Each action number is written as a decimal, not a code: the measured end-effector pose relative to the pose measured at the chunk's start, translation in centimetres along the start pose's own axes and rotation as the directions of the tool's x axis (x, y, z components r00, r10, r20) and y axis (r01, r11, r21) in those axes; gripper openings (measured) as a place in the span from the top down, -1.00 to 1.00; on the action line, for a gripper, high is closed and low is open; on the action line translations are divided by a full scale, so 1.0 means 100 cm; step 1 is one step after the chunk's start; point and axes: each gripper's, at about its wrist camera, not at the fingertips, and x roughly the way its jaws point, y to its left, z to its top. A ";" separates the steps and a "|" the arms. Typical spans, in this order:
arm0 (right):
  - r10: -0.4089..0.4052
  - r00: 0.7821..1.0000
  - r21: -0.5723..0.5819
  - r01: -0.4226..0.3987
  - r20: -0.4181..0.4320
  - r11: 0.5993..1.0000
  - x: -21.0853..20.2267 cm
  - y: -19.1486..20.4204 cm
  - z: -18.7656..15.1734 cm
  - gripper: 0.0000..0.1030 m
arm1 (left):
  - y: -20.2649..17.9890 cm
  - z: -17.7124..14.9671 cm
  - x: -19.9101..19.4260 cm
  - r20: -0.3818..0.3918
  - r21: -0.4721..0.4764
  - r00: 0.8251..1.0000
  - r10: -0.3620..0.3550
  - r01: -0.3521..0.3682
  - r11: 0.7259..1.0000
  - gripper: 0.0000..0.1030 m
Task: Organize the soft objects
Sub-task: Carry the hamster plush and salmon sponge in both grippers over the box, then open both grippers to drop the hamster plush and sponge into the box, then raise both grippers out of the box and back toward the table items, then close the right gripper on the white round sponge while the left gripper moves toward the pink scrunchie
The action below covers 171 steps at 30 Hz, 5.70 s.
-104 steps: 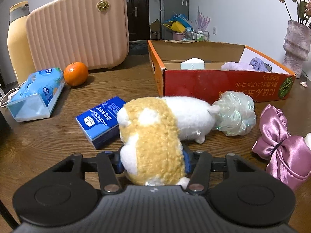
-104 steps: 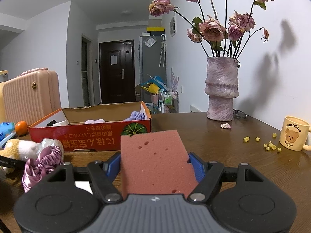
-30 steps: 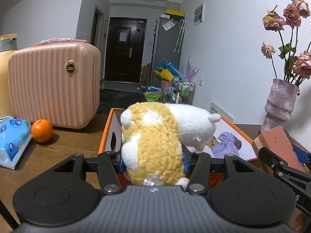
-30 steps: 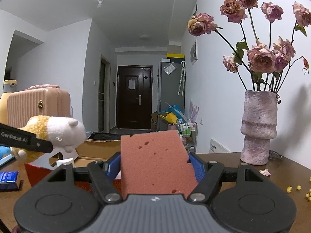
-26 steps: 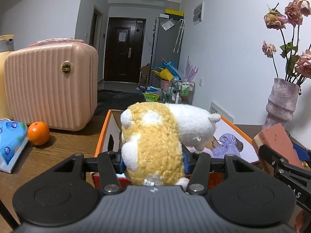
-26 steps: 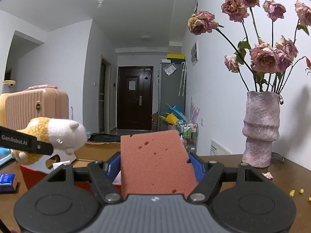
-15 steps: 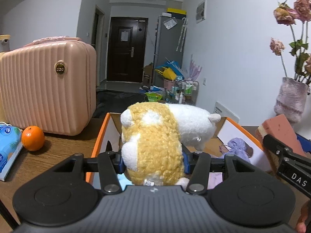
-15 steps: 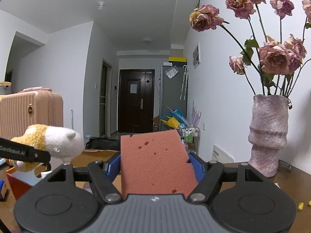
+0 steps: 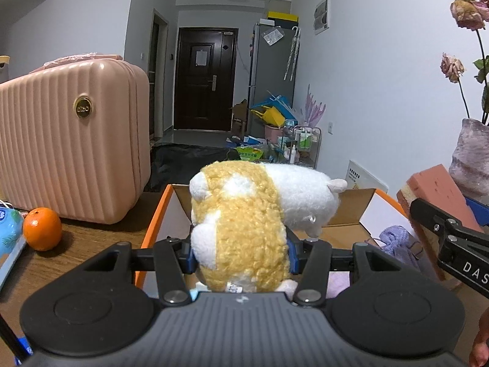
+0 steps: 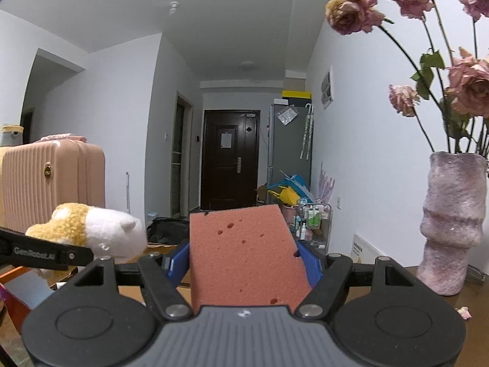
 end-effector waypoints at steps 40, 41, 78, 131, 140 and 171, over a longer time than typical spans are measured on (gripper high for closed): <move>0.014 0.999 0.069 -0.012 -0.032 0.998 0.029 -0.012 -0.003 -1.00 | -0.012 0.002 0.012 0.133 -0.019 0.983 0.123 -0.122 0.992 -1.00; 0.012 0.999 0.068 -0.010 -0.032 0.998 0.029 -0.012 -0.003 -1.00 | -0.011 0.002 0.012 0.135 -0.017 0.983 0.124 -0.123 0.992 -1.00; -0.056 0.998 0.025 0.057 -0.017 0.998 -0.016 -0.019 -0.011 -1.00 | -0.001 -0.016 -0.015 0.137 -0.011 0.980 0.145 -0.145 0.989 -1.00; -0.102 0.981 0.029 0.108 -0.165 0.994 -0.219 0.037 -0.037 -1.00 | 0.008 -0.097 -0.190 0.025 0.046 0.998 0.062 -0.063 0.997 -1.00; -0.096 0.976 0.064 0.110 -0.197 0.992 -0.235 0.045 -0.042 -1.00 | 0.014 -0.104 -0.211 0.000 0.060 1.000 0.004 -0.004 0.998 -1.00; 0.000 0.873 0.151 0.084 -0.488 0.985 -0.155 0.057 -0.061 -0.13 | 0.041 -0.103 -0.204 -0.045 0.057 0.999 -0.019 0.022 0.998 -1.00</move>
